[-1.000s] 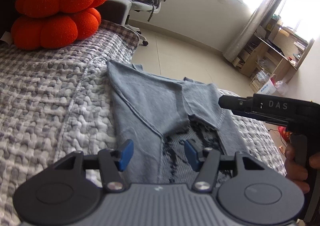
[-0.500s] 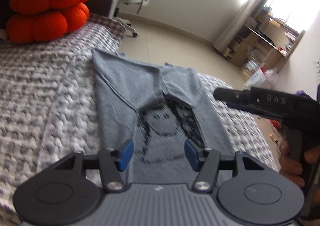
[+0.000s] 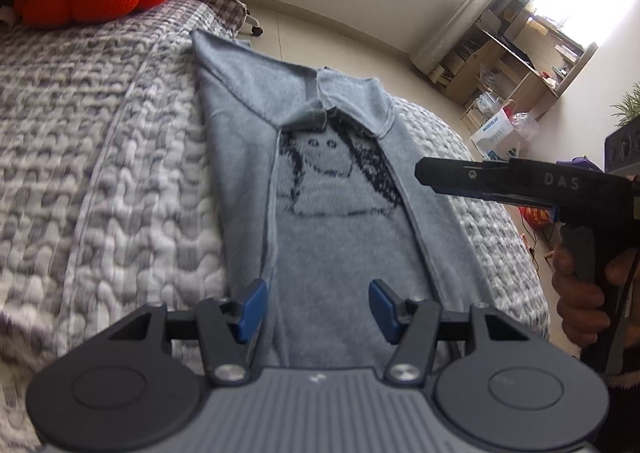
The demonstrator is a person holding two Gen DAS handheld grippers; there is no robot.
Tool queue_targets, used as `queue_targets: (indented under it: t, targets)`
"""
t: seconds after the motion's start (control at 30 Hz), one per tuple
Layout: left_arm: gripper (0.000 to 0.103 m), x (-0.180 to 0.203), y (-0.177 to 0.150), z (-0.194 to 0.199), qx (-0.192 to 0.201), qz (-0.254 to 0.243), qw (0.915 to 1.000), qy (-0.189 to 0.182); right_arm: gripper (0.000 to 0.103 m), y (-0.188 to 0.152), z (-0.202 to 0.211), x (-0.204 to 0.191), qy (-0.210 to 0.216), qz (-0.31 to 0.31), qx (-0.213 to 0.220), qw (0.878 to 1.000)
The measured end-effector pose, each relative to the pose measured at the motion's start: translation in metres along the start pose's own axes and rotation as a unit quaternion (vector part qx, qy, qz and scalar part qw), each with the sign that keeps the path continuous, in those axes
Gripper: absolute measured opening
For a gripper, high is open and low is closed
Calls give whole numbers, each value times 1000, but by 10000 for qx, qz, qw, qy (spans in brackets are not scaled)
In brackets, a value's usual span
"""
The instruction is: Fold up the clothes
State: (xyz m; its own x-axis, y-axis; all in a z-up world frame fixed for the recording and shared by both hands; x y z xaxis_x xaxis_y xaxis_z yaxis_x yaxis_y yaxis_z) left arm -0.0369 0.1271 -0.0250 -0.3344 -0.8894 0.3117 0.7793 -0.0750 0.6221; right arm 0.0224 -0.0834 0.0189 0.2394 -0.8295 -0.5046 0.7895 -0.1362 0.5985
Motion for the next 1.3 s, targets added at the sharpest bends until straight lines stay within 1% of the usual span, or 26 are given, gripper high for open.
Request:
queue_targets:
  t: [0.23,0.3,0.57,0.7,0.8,0.87,0.9,0.97,1.0,1.07,1.17,1.3]
  targets:
    - [57,-6,-16,10,-135,-141,9998,-17,52,-12,-1,-7,418,-56,-406,9983]
    - [57,-7,-20,14,-180,-203,9996,-64,52,-15,-2,-7,480,-53,-520,9975]
    - [56,-7,-36,7,-653,-558,9954,-424,52,-27,-11,-2,593,-186,-935,9937]
    - [54,-12,-44,2,-919,-441,9928,-625,52,-32,-16,-1,627,-283,-1092,9916]
    - [49,-17,-47,0,-1072,-251,9905,-825,52,-36,-20,-2,646,-287,-1199,9903]
    - [40,-18,-49,-1,-1169,-194,9887,-919,52,-38,-23,-4,649,-263,-1267,9895]
    - [39,-17,-50,-2,-1221,-178,9877,-960,52,-40,-24,-5,655,-253,-1304,9890]
    - [30,-16,-52,-2,-1320,-169,9853,-1068,52,-42,-27,-6,694,-266,-1392,9875]
    - [27,-15,-52,-2,-1361,-170,9843,-1109,51,-43,-29,-7,715,-275,-1438,9866]
    - [16,-13,-54,-2,-1416,-192,9834,-1116,48,-46,-31,-8,758,-288,-1514,9851]
    - [12,-11,-55,-3,-1487,-215,9832,-1037,43,-49,-35,-8,783,-337,-1621,9831]
    - [13,-10,-55,0,-1451,-253,9840,-1007,40,-53,-40,-5,714,-418,-1729,9815]
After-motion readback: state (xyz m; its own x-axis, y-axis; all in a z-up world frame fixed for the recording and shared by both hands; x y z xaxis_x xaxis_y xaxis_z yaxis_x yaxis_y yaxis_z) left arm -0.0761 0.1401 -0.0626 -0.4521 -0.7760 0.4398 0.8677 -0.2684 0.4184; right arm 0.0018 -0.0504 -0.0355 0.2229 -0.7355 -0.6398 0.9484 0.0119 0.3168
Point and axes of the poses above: each gripper's, at about its wrist camera, not at the fingertips, and z roughly against the way its jaws point, x to its right, y to its top, the point moved 1 cm from there along -z, roughly the way its jaws point, and after that the axes turned 8 degrees about -z, right-handed, at the moved point
